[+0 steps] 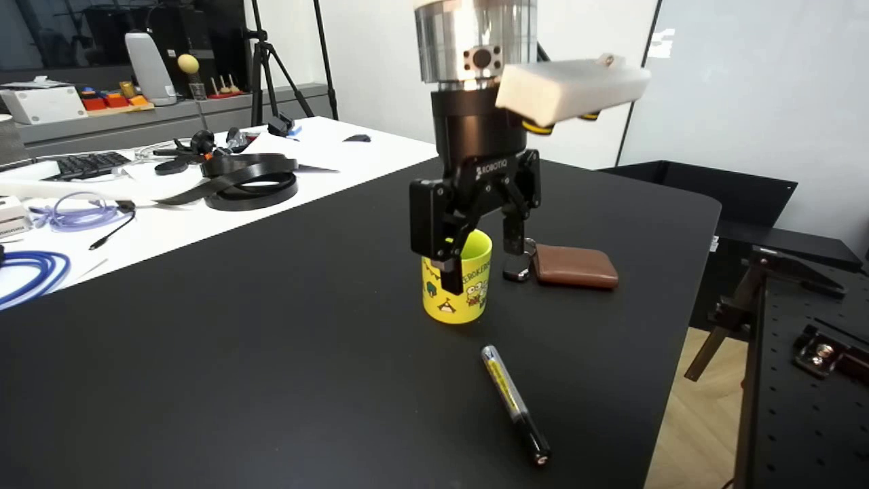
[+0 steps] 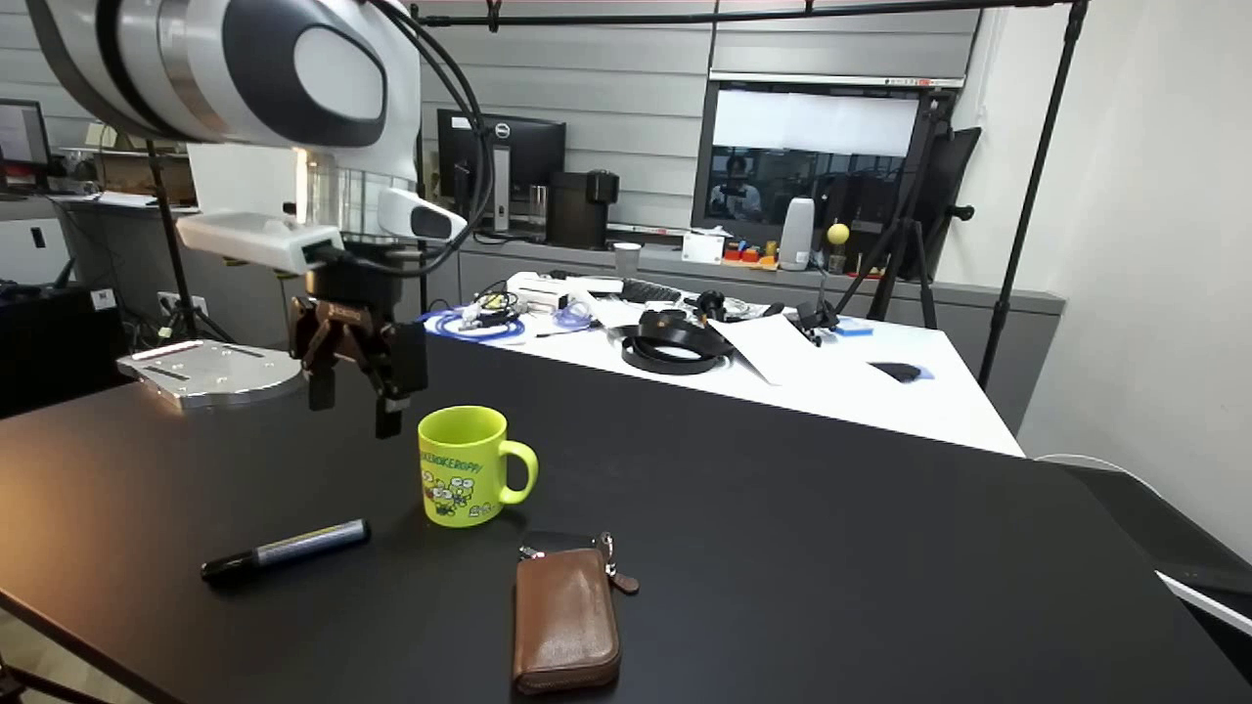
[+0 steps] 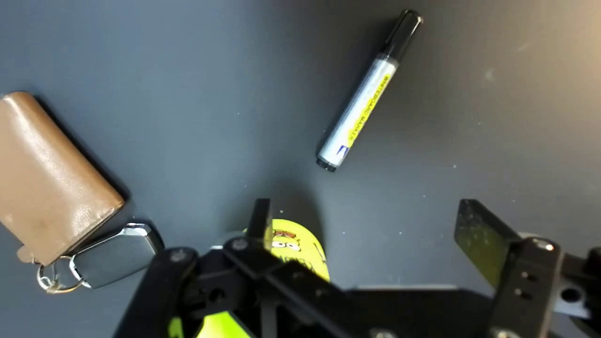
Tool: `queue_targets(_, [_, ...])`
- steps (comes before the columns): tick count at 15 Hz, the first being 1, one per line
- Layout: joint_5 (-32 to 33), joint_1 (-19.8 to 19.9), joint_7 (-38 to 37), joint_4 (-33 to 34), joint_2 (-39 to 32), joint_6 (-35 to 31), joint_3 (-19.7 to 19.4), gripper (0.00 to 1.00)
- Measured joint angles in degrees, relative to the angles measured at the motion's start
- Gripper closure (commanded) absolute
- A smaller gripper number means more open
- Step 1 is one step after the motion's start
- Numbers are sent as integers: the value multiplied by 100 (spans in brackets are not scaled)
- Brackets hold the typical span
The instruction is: Put the marker inside the cup
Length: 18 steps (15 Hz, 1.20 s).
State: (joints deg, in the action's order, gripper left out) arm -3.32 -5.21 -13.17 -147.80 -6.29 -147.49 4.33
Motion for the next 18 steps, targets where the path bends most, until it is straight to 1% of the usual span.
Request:
queue_targets(4, [61, -100, -457, -172, -631, -1120, -50, 0])
queue_targets(8, [97, -493, -881, -207, -1276, -1941, -236, 0])
queue_targets(12, [-30, -1015, -1154, -219, -1705, -2304, -500, 0])
queue_targets(15, [-123, -1527, -1382, -280, -1788, -2393, -783, 0])
queue_targets(16, [-125, -1724, -1490, -318, -1787, -2419, -916, 25])
queue_targets(17, [-135, -1912, -1599, -361, -1787, -2453, -1047, 27])
queue_targets(18, [-183, -2052, -1681, -406, -1783, -2522, -1139, 32])
